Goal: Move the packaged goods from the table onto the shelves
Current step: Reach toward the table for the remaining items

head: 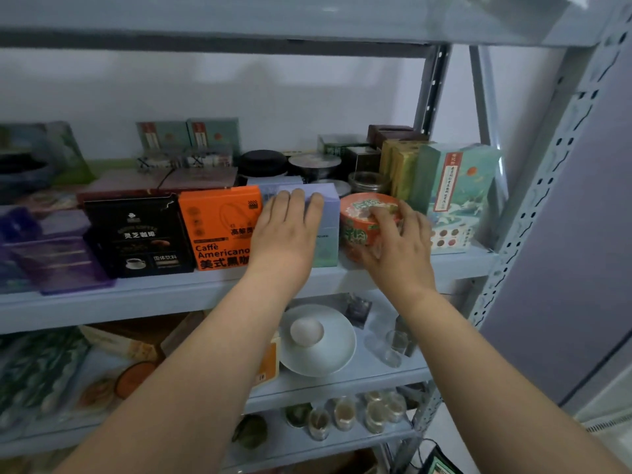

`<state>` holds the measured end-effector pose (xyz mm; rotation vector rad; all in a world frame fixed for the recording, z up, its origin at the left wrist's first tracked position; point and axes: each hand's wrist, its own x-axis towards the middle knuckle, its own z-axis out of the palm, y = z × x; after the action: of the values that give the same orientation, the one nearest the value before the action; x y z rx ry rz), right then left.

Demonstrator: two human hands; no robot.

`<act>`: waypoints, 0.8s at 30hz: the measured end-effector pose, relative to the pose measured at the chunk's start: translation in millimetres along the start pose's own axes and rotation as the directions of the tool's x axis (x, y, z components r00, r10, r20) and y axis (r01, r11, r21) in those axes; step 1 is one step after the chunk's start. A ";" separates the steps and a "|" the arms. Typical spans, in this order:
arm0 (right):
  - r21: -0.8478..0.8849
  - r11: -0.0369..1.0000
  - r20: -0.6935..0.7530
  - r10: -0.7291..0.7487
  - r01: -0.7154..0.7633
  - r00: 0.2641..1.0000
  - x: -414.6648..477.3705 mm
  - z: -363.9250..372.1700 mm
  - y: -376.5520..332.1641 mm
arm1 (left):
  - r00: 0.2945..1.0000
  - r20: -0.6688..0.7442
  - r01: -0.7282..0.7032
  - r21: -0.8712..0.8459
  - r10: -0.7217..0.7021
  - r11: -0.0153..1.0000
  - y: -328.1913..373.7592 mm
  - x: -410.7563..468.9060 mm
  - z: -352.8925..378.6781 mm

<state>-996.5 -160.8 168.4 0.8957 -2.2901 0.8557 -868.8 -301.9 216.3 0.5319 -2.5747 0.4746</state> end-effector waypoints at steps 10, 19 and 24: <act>0.020 0.993 -0.020 -0.113 0.113 0.993 5.1 7.1 9.7 | 0.999 -0.002 0.035 0.004 -0.035 0.999 12.3 0.6 1.0; 0.029 0.991 0.016 -0.132 0.132 0.991 5.5 4.1 8.9 | 0.996 0.060 0.072 0.015 -0.073 0.997 13.9 -1.8 -0.1; -0.022 0.986 0.088 -0.160 0.163 0.983 2.6 2.2 7.2 | 0.999 -0.001 0.040 -0.007 -0.040 0.999 11.1 -11.4 1.0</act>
<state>-1003.9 -159.2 166.1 1.1079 -2.2593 0.7246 -864.8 -289.5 207.2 0.5790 -2.5592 0.4516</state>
